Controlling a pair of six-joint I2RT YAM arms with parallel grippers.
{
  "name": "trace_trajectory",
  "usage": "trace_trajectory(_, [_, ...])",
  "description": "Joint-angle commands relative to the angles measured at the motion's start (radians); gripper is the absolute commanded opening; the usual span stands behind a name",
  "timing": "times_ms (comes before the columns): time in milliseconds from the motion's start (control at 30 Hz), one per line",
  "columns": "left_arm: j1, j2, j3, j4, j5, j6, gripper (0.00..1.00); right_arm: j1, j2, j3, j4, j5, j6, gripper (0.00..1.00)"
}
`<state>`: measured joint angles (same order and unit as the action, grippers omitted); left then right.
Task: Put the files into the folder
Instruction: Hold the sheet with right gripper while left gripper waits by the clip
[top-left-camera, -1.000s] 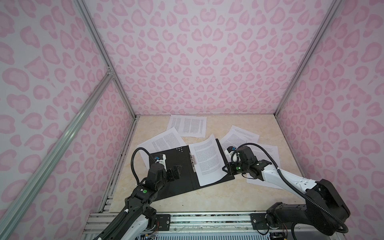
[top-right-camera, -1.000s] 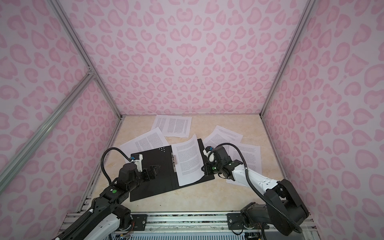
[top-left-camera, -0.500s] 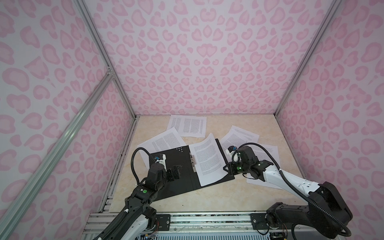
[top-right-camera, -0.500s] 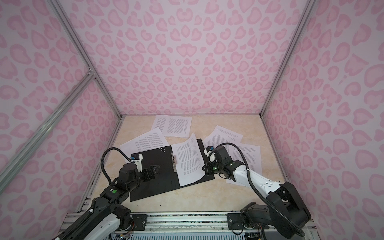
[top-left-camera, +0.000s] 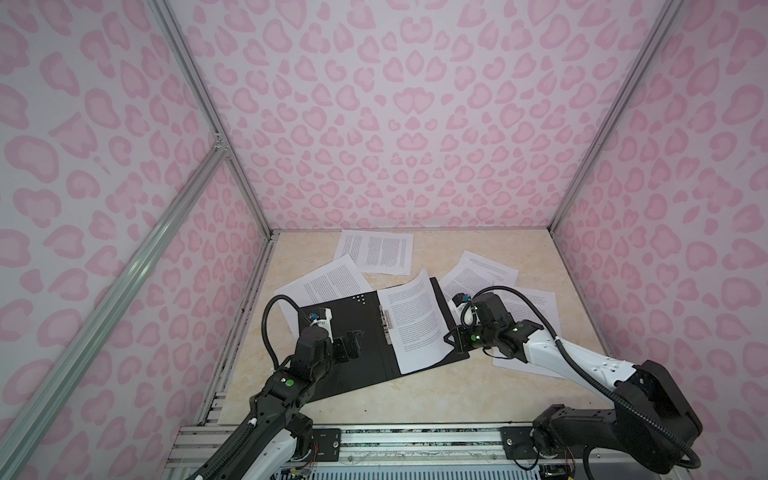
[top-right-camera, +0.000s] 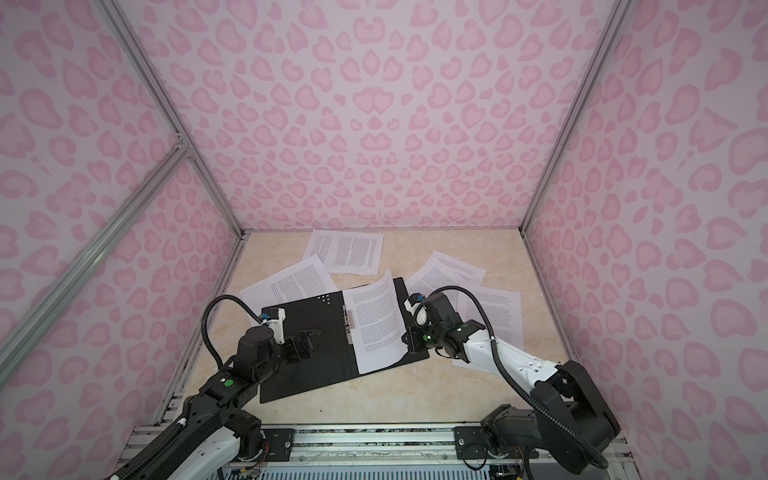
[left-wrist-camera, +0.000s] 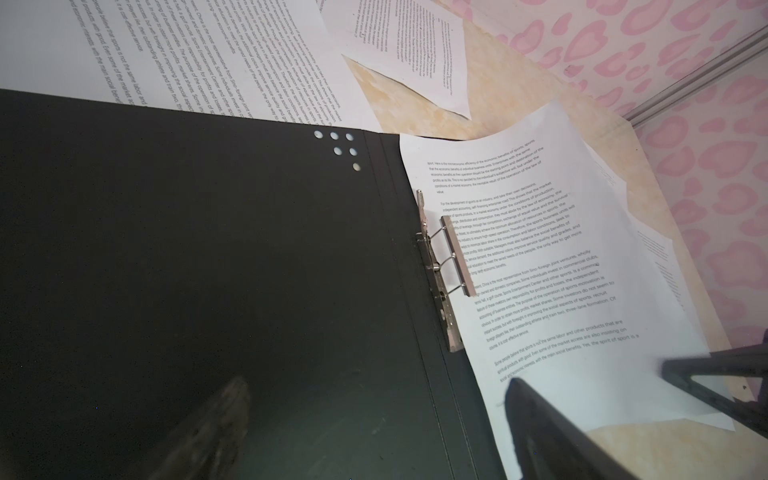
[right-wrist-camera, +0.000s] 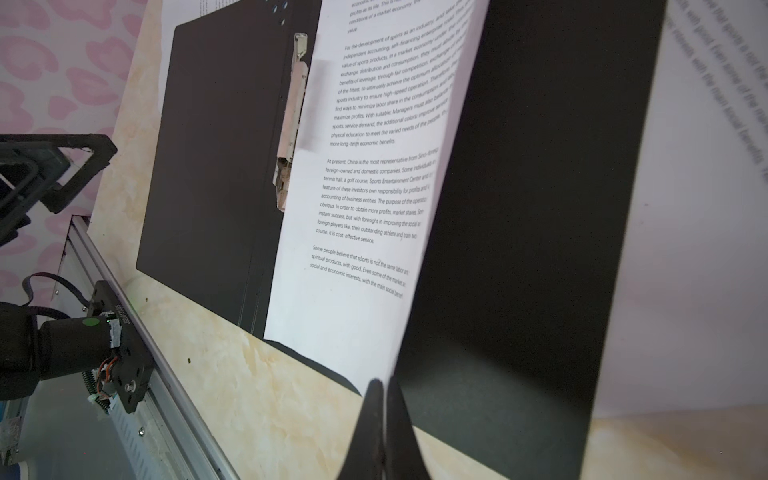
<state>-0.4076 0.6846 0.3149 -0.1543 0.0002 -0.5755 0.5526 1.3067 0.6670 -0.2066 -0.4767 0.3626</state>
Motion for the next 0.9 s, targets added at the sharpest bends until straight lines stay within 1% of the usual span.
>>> trace_trajectory(0, [0.001,-0.002,0.012,0.026,-0.011,0.008,0.97,0.004,0.007,0.005,0.005,-0.011,-0.006,0.0])
trace_trajectory(233, [0.001,0.0,0.012,0.027,-0.012,0.008,0.97,0.005,0.009,0.005,0.005,-0.007,-0.004,0.01])
trace_trajectory(433, [0.001,0.0,0.012,0.025,-0.011,0.008,0.97,0.004,0.004,0.003,0.002,0.01,-0.002,0.21])
trace_trajectory(567, [0.001,0.0,0.011,0.024,-0.01,0.006,0.97,0.005,0.007,0.003,-0.006,0.041,-0.002,0.32])
trace_trajectory(667, [0.001,-0.003,0.012,0.025,-0.01,0.006,0.97,0.006,0.004,0.002,-0.01,0.063,-0.002,0.44])
trace_trajectory(867, [0.001,-0.014,0.012,0.022,-0.011,0.006,0.97,0.006,-0.002,-0.002,-0.011,0.094,0.001,0.6])
